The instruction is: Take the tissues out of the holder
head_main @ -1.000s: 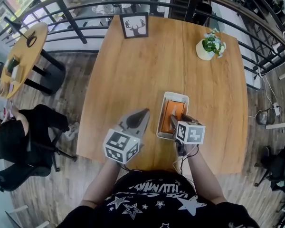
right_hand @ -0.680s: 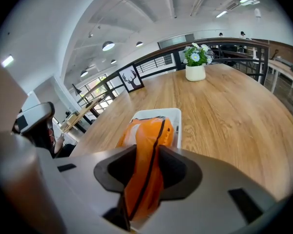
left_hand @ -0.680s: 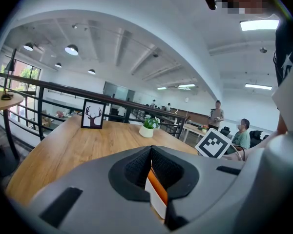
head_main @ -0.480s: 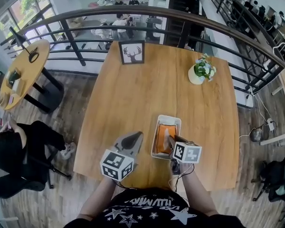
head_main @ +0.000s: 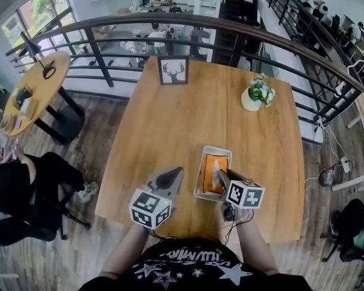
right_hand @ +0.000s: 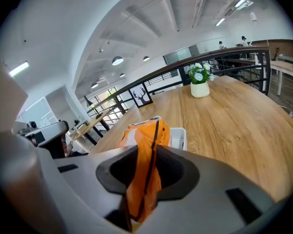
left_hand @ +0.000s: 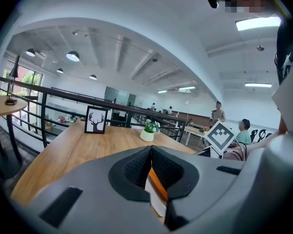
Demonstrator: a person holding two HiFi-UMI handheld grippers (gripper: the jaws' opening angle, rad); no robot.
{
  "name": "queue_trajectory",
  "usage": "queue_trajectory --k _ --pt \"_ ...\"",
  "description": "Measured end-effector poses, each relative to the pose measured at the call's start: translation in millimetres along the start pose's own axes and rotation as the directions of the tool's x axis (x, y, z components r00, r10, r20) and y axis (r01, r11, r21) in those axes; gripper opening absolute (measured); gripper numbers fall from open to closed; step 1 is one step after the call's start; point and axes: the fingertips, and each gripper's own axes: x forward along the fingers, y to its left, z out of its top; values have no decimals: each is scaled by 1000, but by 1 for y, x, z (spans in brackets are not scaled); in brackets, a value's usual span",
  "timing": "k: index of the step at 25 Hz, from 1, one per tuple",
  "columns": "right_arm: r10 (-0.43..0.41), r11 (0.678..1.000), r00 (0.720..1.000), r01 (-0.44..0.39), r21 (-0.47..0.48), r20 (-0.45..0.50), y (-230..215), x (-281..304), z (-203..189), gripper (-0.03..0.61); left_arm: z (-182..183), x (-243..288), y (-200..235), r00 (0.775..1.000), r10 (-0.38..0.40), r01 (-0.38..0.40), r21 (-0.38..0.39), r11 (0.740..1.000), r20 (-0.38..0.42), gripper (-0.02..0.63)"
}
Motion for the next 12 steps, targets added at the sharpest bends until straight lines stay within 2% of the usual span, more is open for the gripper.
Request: queue_trajectory --k 12 --pt "3 999 997 0 -43 80 22 -49 -13 95 -17 -50 -29 1000 -3 3 10 1000 31 14"
